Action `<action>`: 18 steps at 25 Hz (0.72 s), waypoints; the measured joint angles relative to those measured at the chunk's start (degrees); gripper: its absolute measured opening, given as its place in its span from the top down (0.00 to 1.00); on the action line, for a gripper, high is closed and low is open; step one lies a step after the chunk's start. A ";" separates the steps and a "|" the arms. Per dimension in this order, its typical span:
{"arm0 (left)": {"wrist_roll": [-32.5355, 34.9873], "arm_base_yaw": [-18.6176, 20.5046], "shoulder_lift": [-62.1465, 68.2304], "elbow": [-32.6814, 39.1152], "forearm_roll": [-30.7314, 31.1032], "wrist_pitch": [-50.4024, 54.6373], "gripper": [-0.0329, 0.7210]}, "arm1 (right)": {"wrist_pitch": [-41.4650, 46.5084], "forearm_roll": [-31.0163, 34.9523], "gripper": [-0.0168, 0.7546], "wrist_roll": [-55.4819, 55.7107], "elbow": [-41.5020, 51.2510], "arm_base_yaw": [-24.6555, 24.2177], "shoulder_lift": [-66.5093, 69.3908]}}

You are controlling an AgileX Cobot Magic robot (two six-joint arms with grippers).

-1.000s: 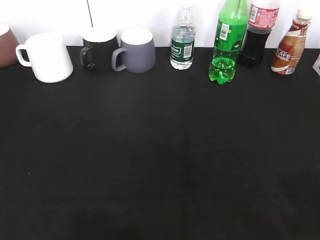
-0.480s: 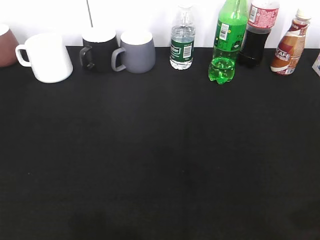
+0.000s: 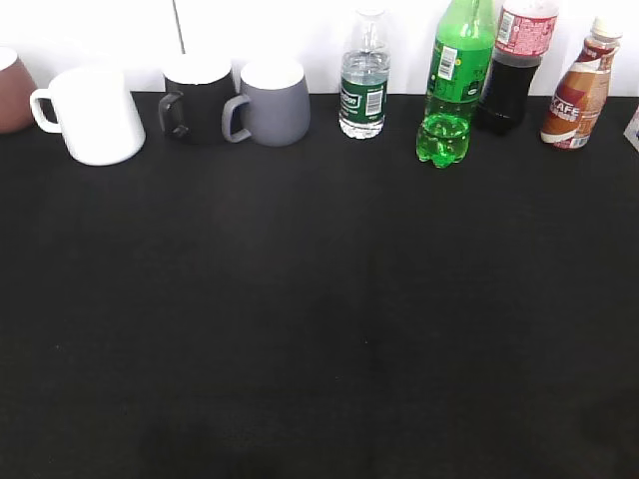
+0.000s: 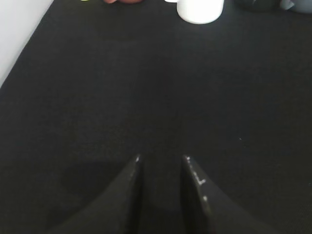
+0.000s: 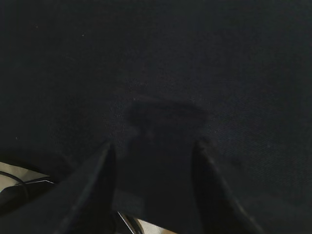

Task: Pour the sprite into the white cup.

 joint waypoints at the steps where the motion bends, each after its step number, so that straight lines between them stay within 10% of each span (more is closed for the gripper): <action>1: -0.05 0.00 0.00 0.00 0.31 0.00 0.68 | 0.00 0.00 0.49 0.00 0.00 0.00 0.00; 10: -0.05 0.00 0.00 0.00 0.00 -0.02 0.68 | -0.07 0.06 0.49 0.00 0.00 -0.79 -0.07; 15: -0.05 0.82 0.00 0.00 0.35 -0.02 0.68 | -0.09 0.24 0.49 0.00 0.00 -20.63 -0.07; 18: -0.05 7.88 1.31 0.04 0.35 -0.07 0.68 | -0.09 0.24 0.49 0.00 0.00 -27.10 -0.07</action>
